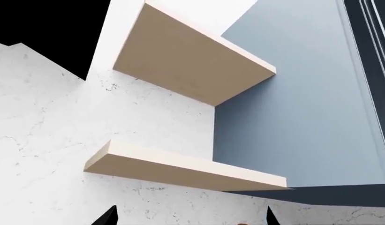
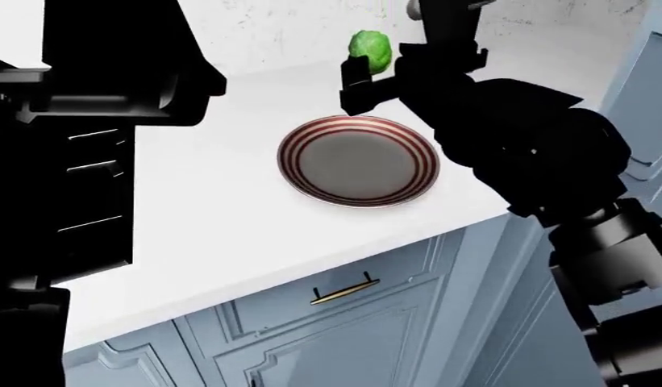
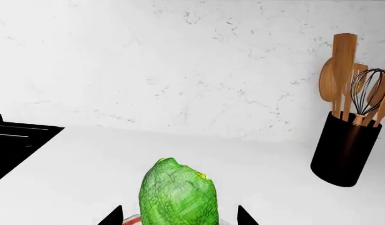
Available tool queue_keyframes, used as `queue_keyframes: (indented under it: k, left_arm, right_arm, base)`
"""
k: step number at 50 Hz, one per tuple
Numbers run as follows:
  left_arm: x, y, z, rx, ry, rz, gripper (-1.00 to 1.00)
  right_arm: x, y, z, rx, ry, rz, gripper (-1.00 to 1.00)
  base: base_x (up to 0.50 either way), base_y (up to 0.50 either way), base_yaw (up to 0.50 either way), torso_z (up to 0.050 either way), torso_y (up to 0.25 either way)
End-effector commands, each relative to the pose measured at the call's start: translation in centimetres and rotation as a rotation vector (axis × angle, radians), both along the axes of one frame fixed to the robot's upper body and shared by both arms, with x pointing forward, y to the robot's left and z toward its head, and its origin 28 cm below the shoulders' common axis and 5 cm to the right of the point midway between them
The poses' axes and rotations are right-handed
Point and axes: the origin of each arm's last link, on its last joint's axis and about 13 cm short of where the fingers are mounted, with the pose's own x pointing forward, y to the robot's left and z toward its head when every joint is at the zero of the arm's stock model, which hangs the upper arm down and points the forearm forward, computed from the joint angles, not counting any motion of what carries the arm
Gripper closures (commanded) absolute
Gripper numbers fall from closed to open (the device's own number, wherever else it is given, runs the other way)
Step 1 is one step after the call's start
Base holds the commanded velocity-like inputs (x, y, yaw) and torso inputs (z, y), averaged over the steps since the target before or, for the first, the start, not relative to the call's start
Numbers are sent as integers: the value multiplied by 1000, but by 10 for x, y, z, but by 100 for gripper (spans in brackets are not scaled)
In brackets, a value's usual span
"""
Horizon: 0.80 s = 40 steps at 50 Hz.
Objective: Pick the broccoli from the top rack in the oven and place it on the plate on the counter.
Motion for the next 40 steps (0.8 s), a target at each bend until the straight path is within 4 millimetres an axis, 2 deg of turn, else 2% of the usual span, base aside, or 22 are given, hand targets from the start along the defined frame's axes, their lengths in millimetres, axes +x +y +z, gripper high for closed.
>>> queue_keyframes:
  k: [1,16,40]
  left_arm:
    - [0,-1,0,0,2,-1,-100]
    - [0,-1,-1,2,2,-1,-100]
    - [1,-1,-1,2,3,-3,-100]
  right_arm:
    - [9,-2,-12,-17,47,-3,100]
    - [19,-2,-27,-37,84,-13,100]
    - [24,-3,-48,-67,141,-25,100]
  base:
    - [0,0,0,0,0]
    - [0,0,0,0,0]
    - [0,0,0,0,0]
